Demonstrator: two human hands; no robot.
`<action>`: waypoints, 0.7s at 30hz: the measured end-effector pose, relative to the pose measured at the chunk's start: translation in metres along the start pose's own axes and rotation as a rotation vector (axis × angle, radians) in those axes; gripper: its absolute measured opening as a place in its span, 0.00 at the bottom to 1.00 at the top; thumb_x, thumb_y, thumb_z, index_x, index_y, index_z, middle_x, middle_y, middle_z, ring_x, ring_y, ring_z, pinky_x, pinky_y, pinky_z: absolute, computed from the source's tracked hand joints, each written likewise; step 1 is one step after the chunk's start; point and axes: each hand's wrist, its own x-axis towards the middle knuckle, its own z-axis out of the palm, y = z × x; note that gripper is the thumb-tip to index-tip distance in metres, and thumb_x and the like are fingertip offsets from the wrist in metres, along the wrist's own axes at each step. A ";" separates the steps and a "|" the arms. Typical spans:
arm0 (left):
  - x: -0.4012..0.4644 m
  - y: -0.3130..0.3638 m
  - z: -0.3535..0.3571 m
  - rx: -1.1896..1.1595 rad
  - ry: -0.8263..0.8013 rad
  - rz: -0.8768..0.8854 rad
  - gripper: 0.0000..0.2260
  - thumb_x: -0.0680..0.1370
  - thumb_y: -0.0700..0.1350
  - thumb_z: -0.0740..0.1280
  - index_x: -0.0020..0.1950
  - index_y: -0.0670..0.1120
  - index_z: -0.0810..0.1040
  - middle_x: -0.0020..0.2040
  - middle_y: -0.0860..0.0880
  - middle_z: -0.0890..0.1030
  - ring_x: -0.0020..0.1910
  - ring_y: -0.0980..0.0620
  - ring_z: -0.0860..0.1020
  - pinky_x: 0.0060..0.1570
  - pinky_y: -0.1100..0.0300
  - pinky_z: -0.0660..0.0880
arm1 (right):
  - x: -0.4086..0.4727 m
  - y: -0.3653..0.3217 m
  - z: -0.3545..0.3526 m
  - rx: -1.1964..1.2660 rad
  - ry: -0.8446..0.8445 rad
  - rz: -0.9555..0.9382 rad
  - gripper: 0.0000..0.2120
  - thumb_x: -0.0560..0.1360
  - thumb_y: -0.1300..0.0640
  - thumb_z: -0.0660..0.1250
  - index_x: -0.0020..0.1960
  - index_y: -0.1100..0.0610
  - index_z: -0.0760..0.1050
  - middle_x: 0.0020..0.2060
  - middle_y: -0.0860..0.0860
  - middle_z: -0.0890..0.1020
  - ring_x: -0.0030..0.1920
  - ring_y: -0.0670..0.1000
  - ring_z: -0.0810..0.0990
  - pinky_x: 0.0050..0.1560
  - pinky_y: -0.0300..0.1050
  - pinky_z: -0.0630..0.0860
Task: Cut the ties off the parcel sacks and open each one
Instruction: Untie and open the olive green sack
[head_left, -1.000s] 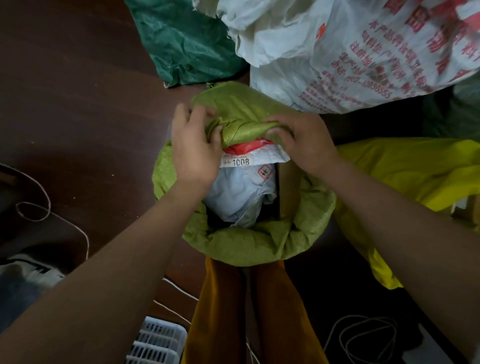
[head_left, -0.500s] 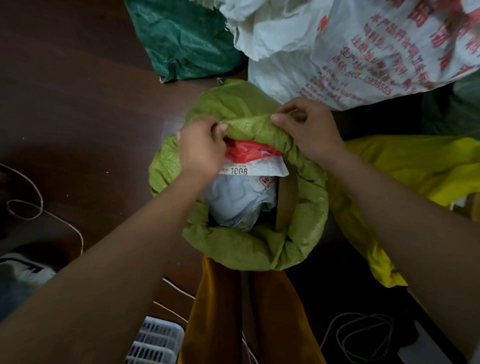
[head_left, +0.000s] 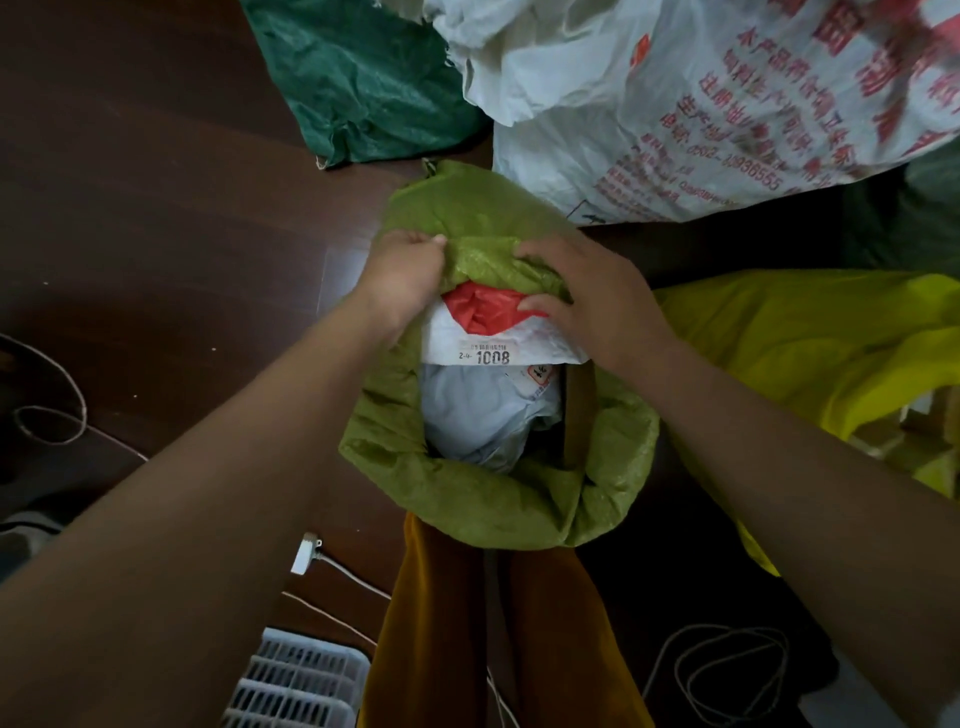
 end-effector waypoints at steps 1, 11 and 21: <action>0.000 0.002 0.000 -0.025 -0.011 -0.021 0.12 0.81 0.45 0.62 0.36 0.50 0.73 0.35 0.55 0.74 0.34 0.61 0.72 0.30 0.70 0.67 | 0.000 0.001 0.000 0.051 0.007 0.016 0.18 0.74 0.49 0.70 0.62 0.51 0.75 0.58 0.51 0.79 0.58 0.56 0.78 0.56 0.57 0.75; -0.021 -0.019 -0.001 0.375 0.275 0.598 0.06 0.73 0.49 0.73 0.45 0.49 0.79 0.48 0.52 0.73 0.53 0.49 0.71 0.50 0.57 0.61 | 0.008 0.010 -0.012 0.388 0.047 0.292 0.05 0.78 0.59 0.66 0.46 0.59 0.79 0.38 0.47 0.78 0.41 0.45 0.75 0.43 0.36 0.70; -0.047 -0.050 0.006 0.694 0.261 0.639 0.20 0.77 0.53 0.66 0.70 0.53 0.72 0.55 0.42 0.76 0.52 0.42 0.74 0.55 0.45 0.68 | 0.003 0.017 -0.002 0.661 0.199 0.546 0.09 0.80 0.56 0.64 0.43 0.50 0.79 0.38 0.44 0.81 0.38 0.36 0.78 0.45 0.32 0.75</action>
